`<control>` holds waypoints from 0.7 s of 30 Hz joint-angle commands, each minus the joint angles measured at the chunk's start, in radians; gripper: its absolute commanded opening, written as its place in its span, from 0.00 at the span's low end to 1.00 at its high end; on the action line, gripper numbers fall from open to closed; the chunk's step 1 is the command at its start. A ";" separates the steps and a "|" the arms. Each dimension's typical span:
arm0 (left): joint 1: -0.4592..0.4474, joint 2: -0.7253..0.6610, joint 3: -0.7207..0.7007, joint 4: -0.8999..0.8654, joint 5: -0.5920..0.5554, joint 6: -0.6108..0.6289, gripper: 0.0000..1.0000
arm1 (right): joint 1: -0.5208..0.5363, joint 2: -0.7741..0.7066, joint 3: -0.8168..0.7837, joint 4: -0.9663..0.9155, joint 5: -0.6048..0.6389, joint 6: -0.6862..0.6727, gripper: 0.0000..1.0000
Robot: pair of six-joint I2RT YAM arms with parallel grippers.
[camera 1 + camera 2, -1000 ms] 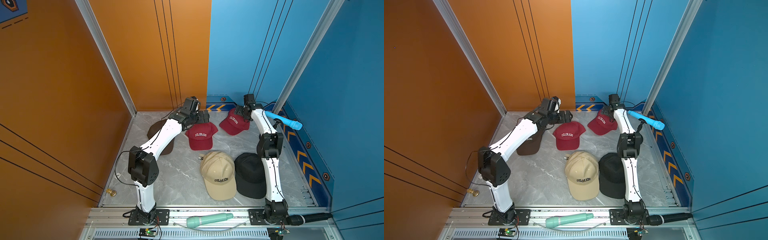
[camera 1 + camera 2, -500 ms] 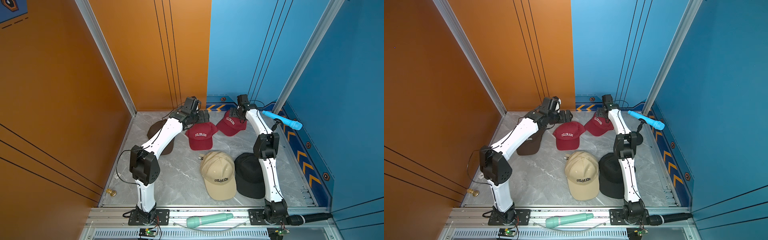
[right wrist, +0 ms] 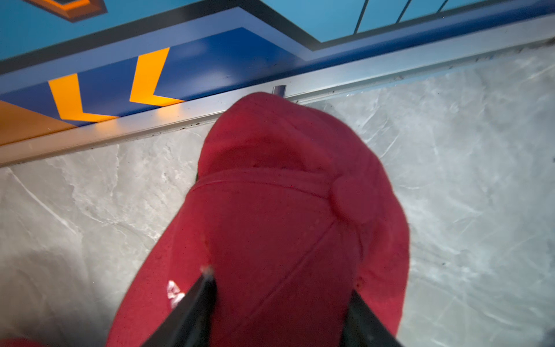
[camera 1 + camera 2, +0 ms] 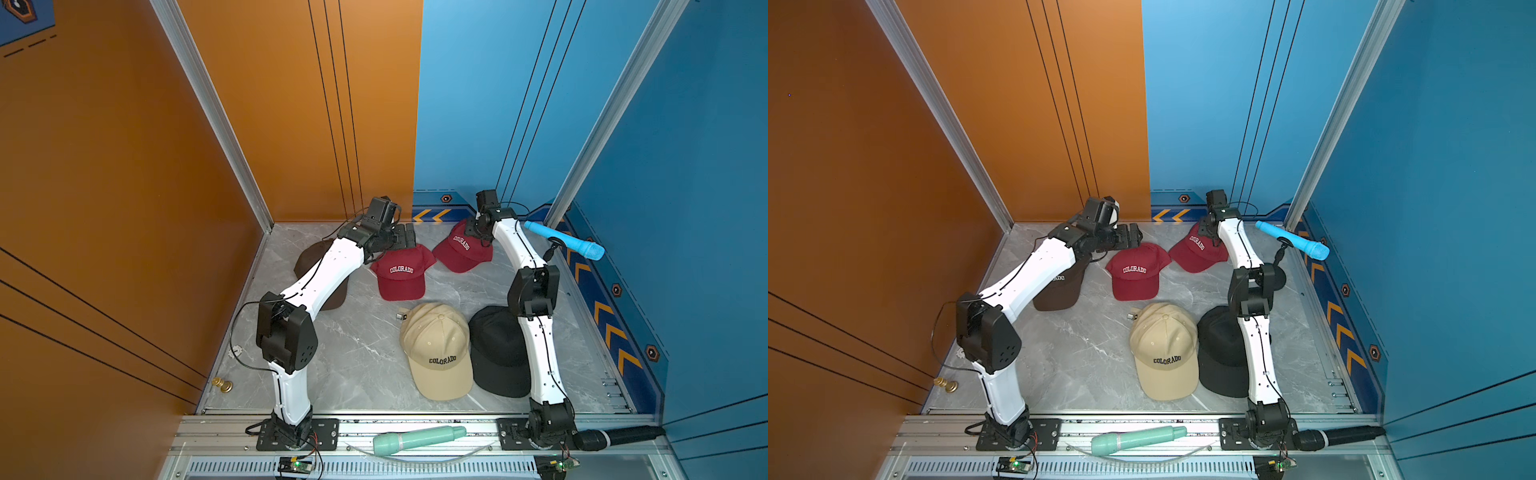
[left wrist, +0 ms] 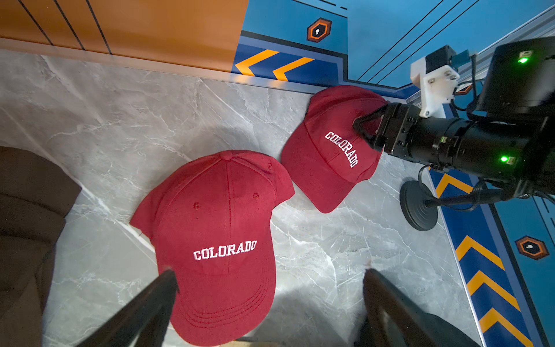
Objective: Stack the baseball caps by color
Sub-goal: Pick up the baseball cap from the center of the board.
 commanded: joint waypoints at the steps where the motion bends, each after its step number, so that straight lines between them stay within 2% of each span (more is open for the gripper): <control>1: -0.003 -0.042 -0.015 -0.019 -0.031 -0.004 0.98 | -0.005 0.025 0.022 -0.038 0.000 -0.010 0.49; 10: -0.003 -0.052 -0.025 -0.019 -0.040 -0.005 0.98 | -0.004 -0.050 0.000 -0.027 0.006 -0.023 0.23; 21: 0.004 -0.107 -0.105 -0.008 -0.038 0.003 0.98 | 0.002 -0.267 -0.142 -0.021 -0.097 -0.061 0.20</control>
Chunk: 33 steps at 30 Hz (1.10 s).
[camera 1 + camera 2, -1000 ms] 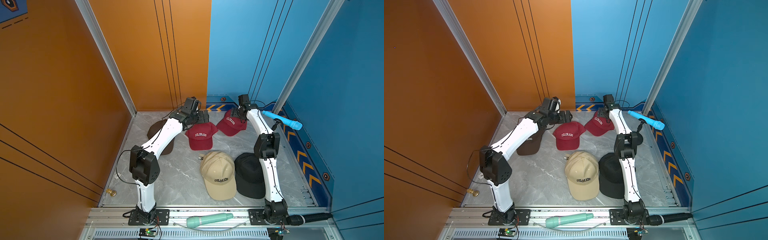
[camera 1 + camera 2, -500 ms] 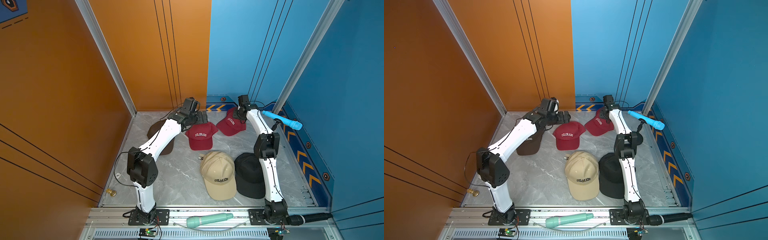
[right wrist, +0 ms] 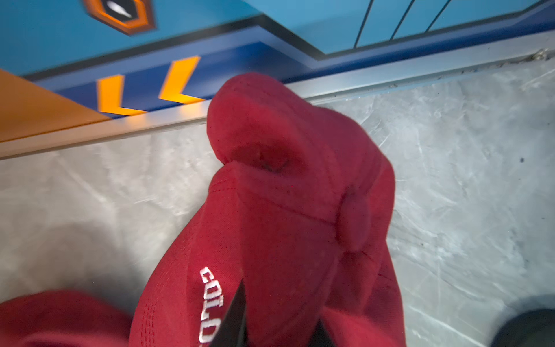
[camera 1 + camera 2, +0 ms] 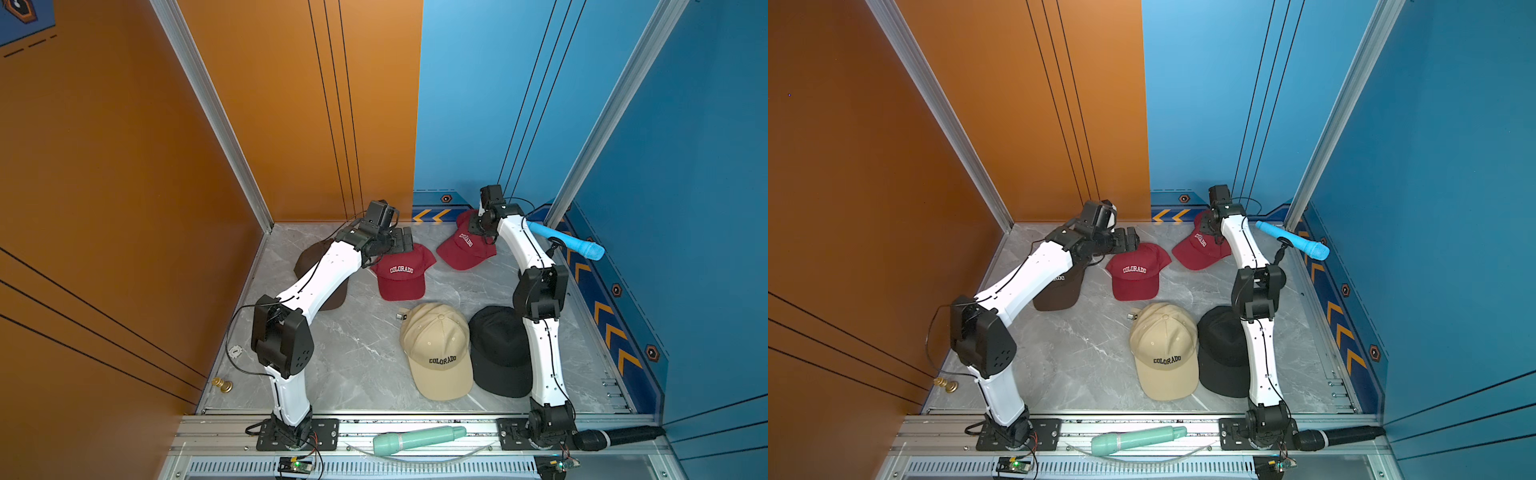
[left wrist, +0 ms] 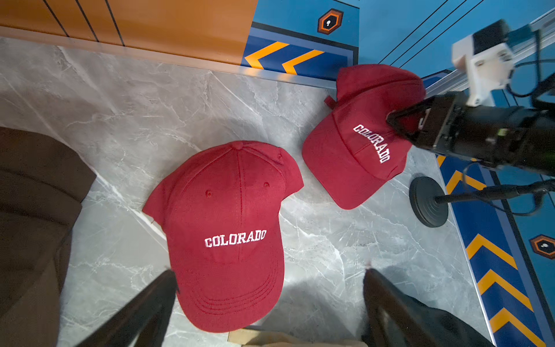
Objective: Stack the baseball caps by color
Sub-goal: Pick up the baseball cap from the center of the board, then place the baseball cap on the baseball cap.
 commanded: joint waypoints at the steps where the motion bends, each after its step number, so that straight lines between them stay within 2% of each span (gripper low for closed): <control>1: 0.010 -0.073 -0.045 -0.002 -0.021 0.007 0.98 | 0.004 -0.138 -0.054 -0.009 -0.069 -0.031 0.20; 10: 0.090 -0.267 -0.271 0.071 -0.014 0.007 0.98 | 0.088 -0.310 -0.196 -0.016 -0.123 -0.117 0.23; 15: 0.131 -0.400 -0.399 0.085 -0.021 0.005 0.98 | 0.159 -0.341 -0.237 -0.016 -0.144 -0.140 0.23; 24: 0.209 -0.625 -0.579 0.075 -0.012 -0.010 0.98 | 0.322 -0.309 -0.267 0.029 -0.146 -0.226 0.23; 33: 0.250 -0.710 -0.588 0.018 -0.004 0.002 0.98 | 0.382 -0.234 -0.256 0.097 -0.154 -0.256 0.26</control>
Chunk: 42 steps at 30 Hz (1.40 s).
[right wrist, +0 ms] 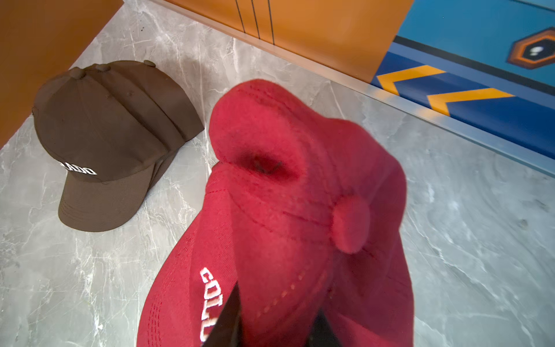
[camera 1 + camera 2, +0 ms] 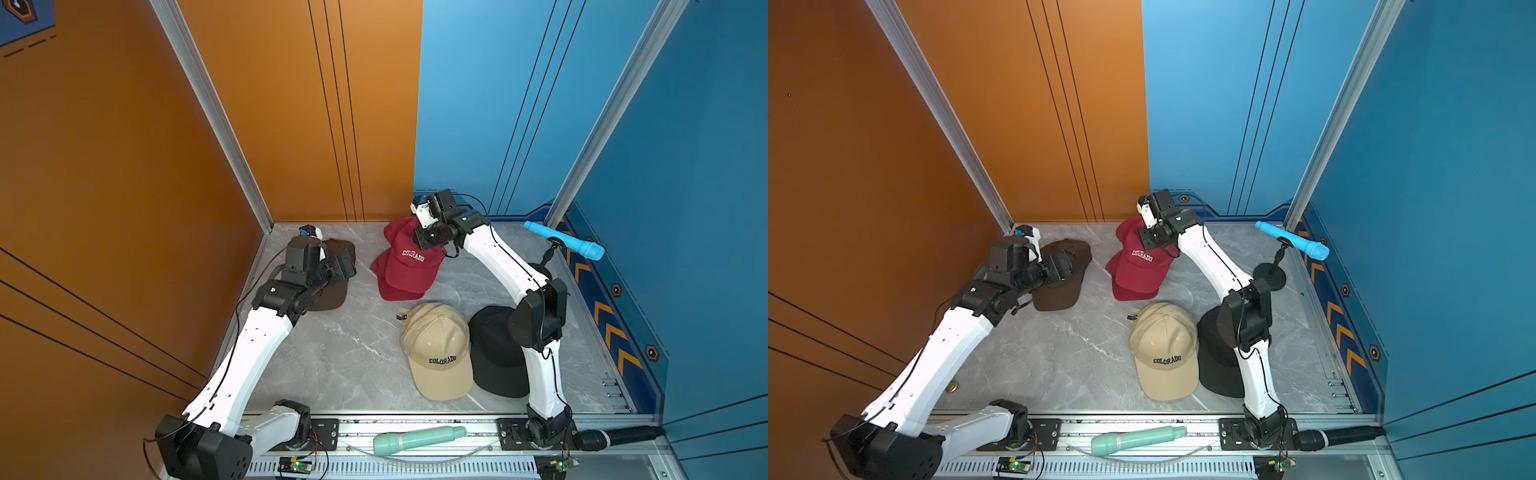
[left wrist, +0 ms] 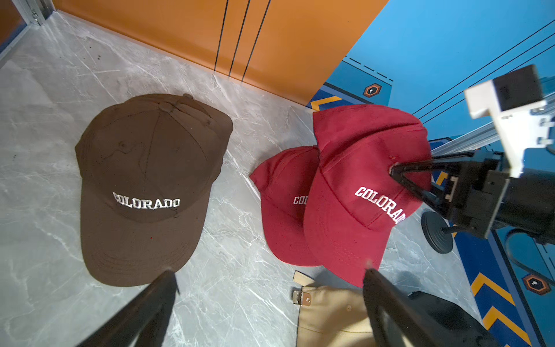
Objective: Stack the baseball caps by color
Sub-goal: Place the baseball cap on the baseball cap.
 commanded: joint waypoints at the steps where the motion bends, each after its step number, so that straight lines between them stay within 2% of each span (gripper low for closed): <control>1: 0.010 -0.022 0.000 -0.042 -0.002 0.005 0.98 | 0.007 0.054 0.010 0.042 -0.014 -0.039 0.26; 4: 0.017 -0.032 0.004 -0.058 -0.007 0.007 0.98 | 0.031 0.100 0.028 0.052 0.037 -0.079 0.28; 8: 0.026 -0.035 0.014 -0.072 -0.011 0.008 0.98 | 0.076 0.129 0.036 0.087 0.171 -0.190 0.28; 10: 0.028 -0.035 0.019 -0.073 -0.011 0.008 0.98 | 0.087 0.140 0.057 0.088 0.189 -0.231 0.29; 19: 0.038 -0.008 0.063 -0.097 -0.026 0.009 0.98 | 0.074 0.129 0.105 0.073 0.096 -0.276 0.31; 24: 0.045 0.009 0.080 -0.101 -0.038 0.004 0.98 | 0.029 0.154 0.146 0.040 0.049 -0.284 0.31; 31: 0.047 0.072 0.126 -0.099 -0.044 -0.003 0.98 | 0.031 0.181 0.191 0.022 -0.047 -0.383 0.31; 42: 0.044 0.166 0.199 -0.085 -0.026 -0.003 0.98 | 0.019 0.223 0.184 0.028 -0.091 -0.417 0.32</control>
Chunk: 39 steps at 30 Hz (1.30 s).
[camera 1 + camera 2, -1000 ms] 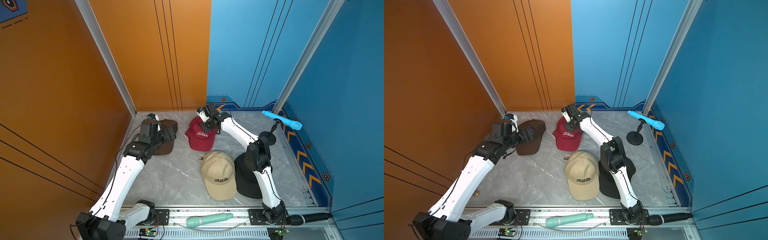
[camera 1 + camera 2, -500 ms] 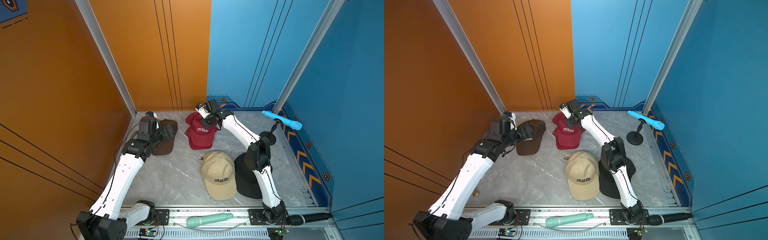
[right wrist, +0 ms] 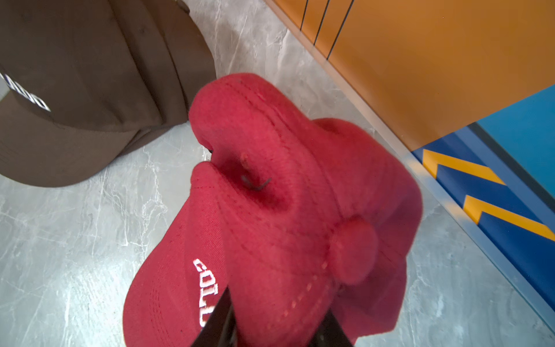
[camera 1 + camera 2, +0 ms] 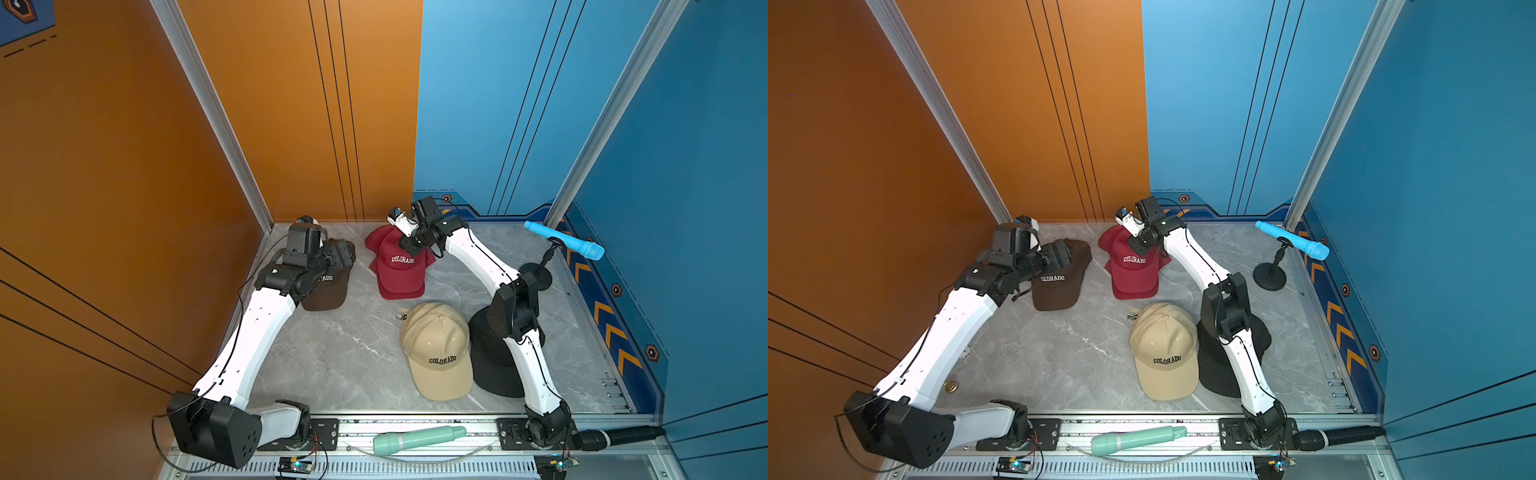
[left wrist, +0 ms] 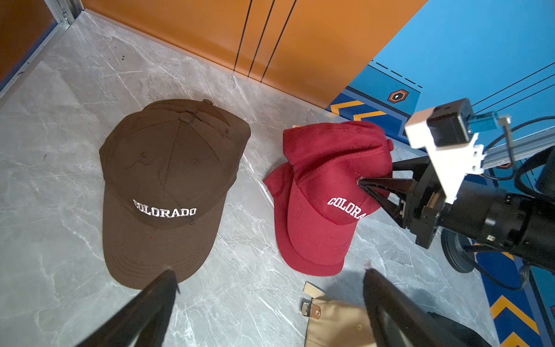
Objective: Stack the baseball caps by color
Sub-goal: Place the baseball cap on the baseball cap.
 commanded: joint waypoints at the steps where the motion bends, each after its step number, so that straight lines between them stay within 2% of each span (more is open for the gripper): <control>1: 0.004 0.028 0.054 -0.003 0.001 0.000 0.98 | -0.001 0.014 0.016 -0.013 -0.019 -0.023 0.32; 8: 0.003 0.062 0.085 -0.002 0.019 0.007 0.98 | 0.008 0.006 -0.018 -0.010 0.020 -0.049 0.34; 13: 0.001 0.060 0.083 -0.004 0.021 0.012 0.98 | 0.011 0.009 -0.025 -0.012 0.014 -0.050 0.46; 17: 0.003 0.047 0.073 -0.005 0.012 0.011 0.98 | 0.016 0.014 -0.022 -0.006 0.007 -0.038 0.47; 19: 0.004 0.039 0.066 -0.005 0.012 0.011 0.98 | 0.020 0.020 -0.018 -0.006 0.032 -0.038 0.60; 20: 0.004 0.037 0.064 -0.005 0.012 0.010 0.98 | 0.023 0.020 -0.017 -0.006 0.045 -0.039 0.63; 25: 0.004 0.020 0.047 -0.005 0.010 0.005 0.98 | 0.023 0.010 -0.020 -0.006 0.047 -0.028 0.71; 32: 0.004 0.008 0.034 -0.002 0.005 -0.001 0.98 | 0.013 -0.035 -0.040 0.011 0.059 0.040 0.72; 39: 0.003 0.010 0.025 0.012 0.018 0.004 0.98 | -0.015 -0.132 -0.188 0.148 0.123 0.175 0.72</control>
